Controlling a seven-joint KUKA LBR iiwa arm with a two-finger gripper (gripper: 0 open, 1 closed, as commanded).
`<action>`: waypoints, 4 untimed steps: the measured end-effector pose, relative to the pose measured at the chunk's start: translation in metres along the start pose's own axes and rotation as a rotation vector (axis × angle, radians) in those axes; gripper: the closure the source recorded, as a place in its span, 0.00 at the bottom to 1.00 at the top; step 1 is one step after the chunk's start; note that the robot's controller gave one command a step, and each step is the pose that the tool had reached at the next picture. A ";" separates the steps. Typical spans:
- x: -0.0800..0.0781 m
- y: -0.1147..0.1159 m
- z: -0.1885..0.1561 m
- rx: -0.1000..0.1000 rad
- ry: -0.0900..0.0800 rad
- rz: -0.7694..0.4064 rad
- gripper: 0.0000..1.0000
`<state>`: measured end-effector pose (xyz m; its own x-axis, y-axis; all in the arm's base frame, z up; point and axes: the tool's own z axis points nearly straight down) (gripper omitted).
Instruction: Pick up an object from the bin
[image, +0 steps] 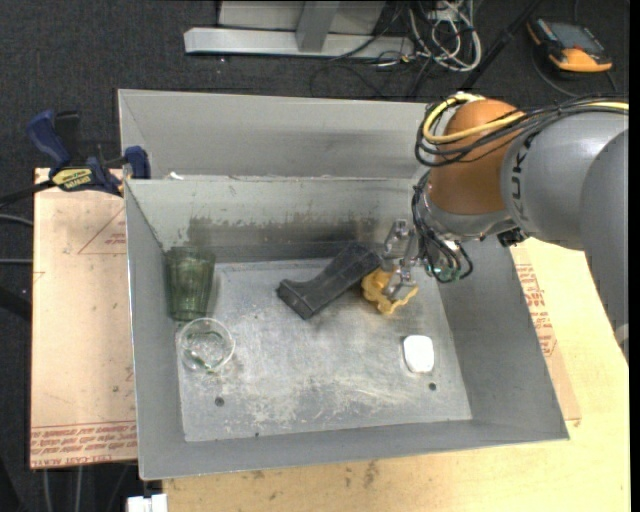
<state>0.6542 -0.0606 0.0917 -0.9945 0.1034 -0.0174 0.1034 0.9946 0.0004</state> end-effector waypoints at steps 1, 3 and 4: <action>-0.001 0.000 -0.001 0.002 -0.002 -0.002 1.00; 0.005 -0.001 -0.004 0.005 -0.003 0.001 1.00; 0.005 -0.001 -0.004 0.005 -0.003 0.001 1.00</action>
Offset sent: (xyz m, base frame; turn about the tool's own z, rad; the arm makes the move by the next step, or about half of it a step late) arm 0.0000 0.0000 0.0000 0.0000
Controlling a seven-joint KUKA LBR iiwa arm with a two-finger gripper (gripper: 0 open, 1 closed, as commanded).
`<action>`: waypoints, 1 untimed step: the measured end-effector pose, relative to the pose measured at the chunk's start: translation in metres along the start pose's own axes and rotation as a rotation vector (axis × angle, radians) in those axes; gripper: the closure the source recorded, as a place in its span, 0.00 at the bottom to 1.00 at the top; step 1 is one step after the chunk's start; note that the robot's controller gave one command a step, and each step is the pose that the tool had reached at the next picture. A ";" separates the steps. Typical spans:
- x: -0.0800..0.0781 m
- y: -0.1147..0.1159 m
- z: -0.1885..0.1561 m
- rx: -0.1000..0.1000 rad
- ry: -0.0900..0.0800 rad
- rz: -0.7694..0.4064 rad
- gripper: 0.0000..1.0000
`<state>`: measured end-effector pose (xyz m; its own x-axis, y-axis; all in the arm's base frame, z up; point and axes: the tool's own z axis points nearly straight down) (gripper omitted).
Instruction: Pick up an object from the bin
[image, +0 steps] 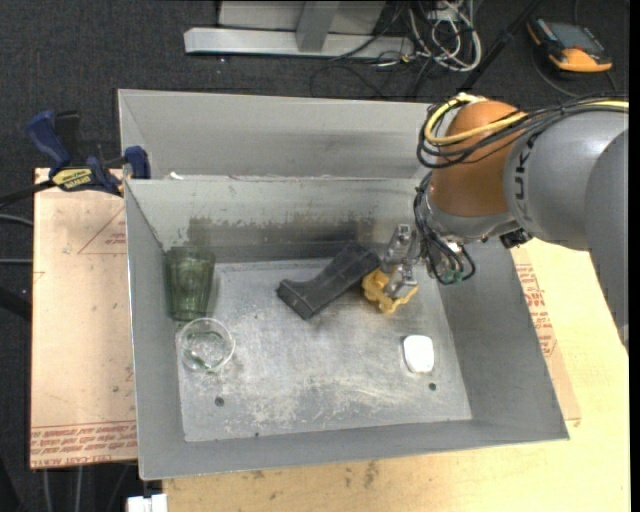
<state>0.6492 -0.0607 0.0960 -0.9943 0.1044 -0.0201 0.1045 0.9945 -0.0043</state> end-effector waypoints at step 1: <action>0.000 0.000 0.000 0.000 0.000 0.000 1.00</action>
Offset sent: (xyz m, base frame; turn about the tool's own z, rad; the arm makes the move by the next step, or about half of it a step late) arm -0.0230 0.0923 -0.0047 0.1799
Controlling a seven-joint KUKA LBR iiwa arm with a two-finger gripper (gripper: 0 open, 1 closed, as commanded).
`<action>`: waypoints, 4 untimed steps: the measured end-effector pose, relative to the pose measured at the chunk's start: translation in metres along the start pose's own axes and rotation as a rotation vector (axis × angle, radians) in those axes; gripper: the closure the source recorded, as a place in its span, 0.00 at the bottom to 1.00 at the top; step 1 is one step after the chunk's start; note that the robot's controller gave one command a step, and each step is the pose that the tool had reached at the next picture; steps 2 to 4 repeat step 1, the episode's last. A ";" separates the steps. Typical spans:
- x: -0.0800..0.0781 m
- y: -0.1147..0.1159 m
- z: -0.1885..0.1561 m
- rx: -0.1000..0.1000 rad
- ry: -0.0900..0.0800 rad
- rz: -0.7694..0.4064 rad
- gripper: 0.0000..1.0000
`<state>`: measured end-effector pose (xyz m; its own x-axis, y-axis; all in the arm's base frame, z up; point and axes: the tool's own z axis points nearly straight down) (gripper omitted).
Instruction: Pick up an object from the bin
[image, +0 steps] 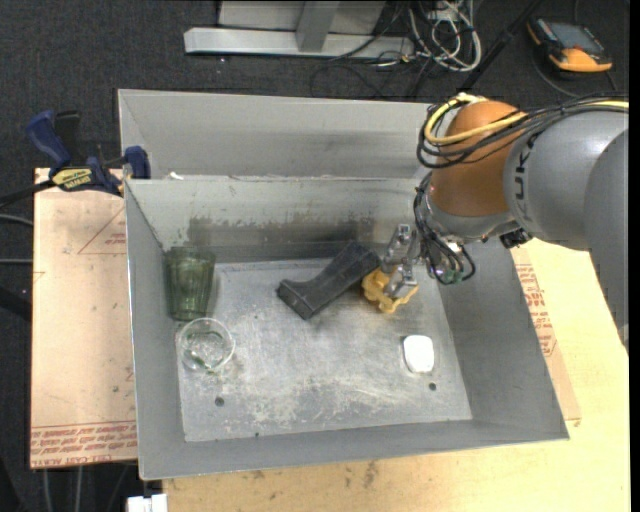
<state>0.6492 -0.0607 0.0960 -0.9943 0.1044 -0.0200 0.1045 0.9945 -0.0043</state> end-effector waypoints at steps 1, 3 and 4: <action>0.000 0.000 0.000 0.000 0.000 0.000 1.00; 0.000 0.000 0.000 0.000 0.000 0.000 1.00; 0.000 0.000 0.000 0.000 0.000 0.000 1.00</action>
Offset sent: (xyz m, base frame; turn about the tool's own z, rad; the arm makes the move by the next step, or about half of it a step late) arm 0.0000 0.0000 0.0000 0.0000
